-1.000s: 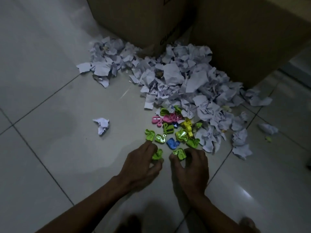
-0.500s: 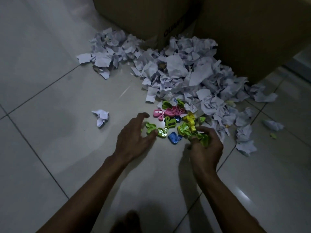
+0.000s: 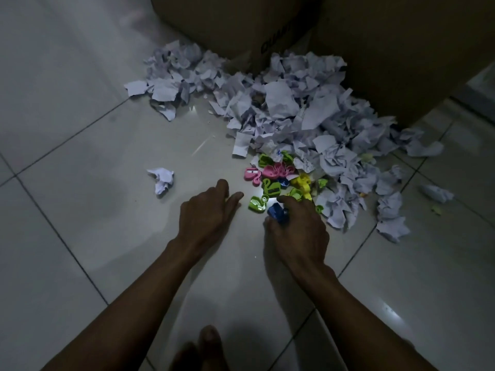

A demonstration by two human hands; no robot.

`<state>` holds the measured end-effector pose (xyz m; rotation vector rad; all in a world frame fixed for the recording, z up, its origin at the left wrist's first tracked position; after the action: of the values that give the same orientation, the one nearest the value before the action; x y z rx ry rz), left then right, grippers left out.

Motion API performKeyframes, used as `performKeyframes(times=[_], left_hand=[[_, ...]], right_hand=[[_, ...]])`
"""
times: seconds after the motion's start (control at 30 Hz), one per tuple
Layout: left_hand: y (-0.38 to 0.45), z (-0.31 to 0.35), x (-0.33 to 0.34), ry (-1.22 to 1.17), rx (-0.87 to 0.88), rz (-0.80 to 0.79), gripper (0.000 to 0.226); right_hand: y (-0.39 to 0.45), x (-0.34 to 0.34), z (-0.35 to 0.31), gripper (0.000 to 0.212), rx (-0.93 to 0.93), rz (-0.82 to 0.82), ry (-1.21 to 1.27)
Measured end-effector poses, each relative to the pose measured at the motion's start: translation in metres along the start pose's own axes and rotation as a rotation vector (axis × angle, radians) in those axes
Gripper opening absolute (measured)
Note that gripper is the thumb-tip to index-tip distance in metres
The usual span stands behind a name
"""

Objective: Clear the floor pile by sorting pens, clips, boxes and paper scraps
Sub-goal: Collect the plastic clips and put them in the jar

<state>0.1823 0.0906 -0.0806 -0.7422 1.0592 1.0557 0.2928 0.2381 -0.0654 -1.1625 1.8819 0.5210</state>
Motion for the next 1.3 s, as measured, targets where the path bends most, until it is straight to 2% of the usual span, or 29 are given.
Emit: performKeyframes(times=[0.13, 0.23, 0.37, 0.4, 0.47, 0.53, 0.6, 0.63, 0.67, 0.73, 0.83, 0.93, 1.0, 1.07, 1.17, 1.23, 1.3], left_hand=[[-0.010, -0.007, -0.002, 0.049, 0.057, 0.159, 0.035], [-0.016, -0.006, 0.003, 0.066, 0.124, 0.178, 0.025], [-0.017, -0.009, 0.001, -0.040, 0.073, 0.189, 0.015], [-0.016, -0.009, -0.004, -0.110, 0.035, 0.187, 0.015], [-0.012, -0.007, -0.013, -0.327, -0.112, 0.136, 0.014], [-0.008, -0.002, -0.012, -0.690, -0.350, -0.042, 0.007], [-0.004, 0.005, -0.003, -0.956, -0.568, -0.243, 0.011], [0.000, 0.008, -0.001, -0.937, -0.579, -0.279, 0.012], [0.004, 0.011, -0.001, -0.833, -0.512, -0.263, 0.011], [0.009, 0.020, -0.005, -0.588, -0.290, -0.191, 0.006], [0.007, 0.036, 0.000, -0.321, -0.073, -0.228, 0.042], [0.008, 0.045, 0.011, -0.034, -0.005, -0.262, 0.066], [0.007, 0.045, 0.016, 0.041, 0.009, -0.270, 0.064], [0.005, 0.044, 0.018, 0.061, 0.030, -0.275, 0.056], [0.004, 0.039, 0.015, -0.124, -0.045, -0.299, 0.044], [0.007, 0.033, 0.008, -0.417, -0.231, -0.302, 0.038], [0.005, 0.028, 0.005, -0.828, -0.484, -0.373, 0.028]], right_hand=[[-0.002, 0.009, 0.003, 0.039, 0.028, -0.030, -0.029], [-0.006, 0.008, 0.003, 0.031, 0.036, -0.012, -0.036], [-0.007, 0.002, -0.002, 0.029, -0.019, 0.069, 0.084], [-0.006, 0.000, -0.003, 0.028, -0.015, 0.113, 0.201], [-0.003, -0.008, -0.003, 0.021, 0.099, 0.236, 0.602], [-0.001, -0.015, 0.003, 0.016, 0.285, 0.373, 1.006], [0.000, -0.019, 0.009, 0.014, 0.415, 0.395, 1.236], [0.001, -0.020, 0.011, 0.016, 0.463, 0.375, 1.307], [0.001, -0.022, 0.012, 0.022, 0.508, 0.358, 1.370], [-0.001, -0.022, 0.016, 0.034, 0.601, 0.339, 1.457], [-0.002, -0.025, 0.025, 0.040, 0.650, 0.327, 1.422], [-0.002, -0.029, 0.034, 0.047, 0.614, 0.306, 1.361], [-0.002, -0.030, 0.036, 0.050, 0.621, 0.321, 1.438], [-0.003, -0.031, 0.039, 0.043, 0.681, 0.347, 1.522], [-0.001, -0.032, 0.044, 0.035, 0.745, 0.371, 1.679], [0.002, -0.033, 0.045, 0.025, 0.740, 0.376, 1.774], [0.005, -0.034, 0.043, 0.010, 0.731, 0.384, 1.826]])
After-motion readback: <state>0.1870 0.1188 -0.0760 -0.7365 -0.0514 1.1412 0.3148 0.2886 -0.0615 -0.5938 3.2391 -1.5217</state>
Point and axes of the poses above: each hand's wrist, its own y-axis towards the middle knuckle, its own x-axis out of the palm, z = x × y, the point moved 5 cm from there along y, towards the middle knuckle, and after that the axes turned 12 degrees about -x, right-handed, at the moved point
